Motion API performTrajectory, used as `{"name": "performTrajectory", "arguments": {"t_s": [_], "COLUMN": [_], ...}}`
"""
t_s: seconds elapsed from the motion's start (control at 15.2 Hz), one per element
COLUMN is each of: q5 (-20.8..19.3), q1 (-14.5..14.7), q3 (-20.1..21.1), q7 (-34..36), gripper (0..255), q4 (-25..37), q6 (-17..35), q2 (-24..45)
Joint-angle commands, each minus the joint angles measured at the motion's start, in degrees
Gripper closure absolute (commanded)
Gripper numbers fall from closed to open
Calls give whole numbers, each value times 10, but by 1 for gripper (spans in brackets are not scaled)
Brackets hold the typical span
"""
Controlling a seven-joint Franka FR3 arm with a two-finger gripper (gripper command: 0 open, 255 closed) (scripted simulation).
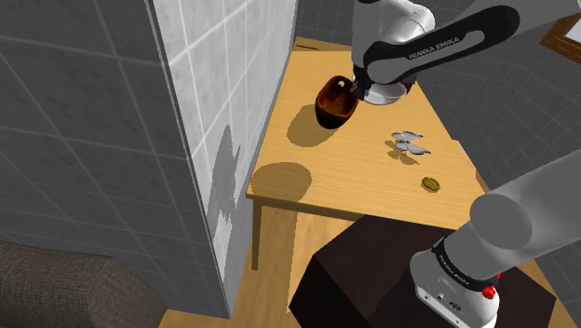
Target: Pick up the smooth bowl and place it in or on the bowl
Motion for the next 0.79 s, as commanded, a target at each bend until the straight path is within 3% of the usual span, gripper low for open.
{"name": "performTrajectory", "arguments": {"t_s": [0.0, 0.73], "q5": [-15, -51], "q1": [-5, 7], "q3": [1, -12], "q7": [2, -44], "gripper": [255, 255], "q4": [57, 377], "q6": [-10, -90], "q2": [52, 294]}}
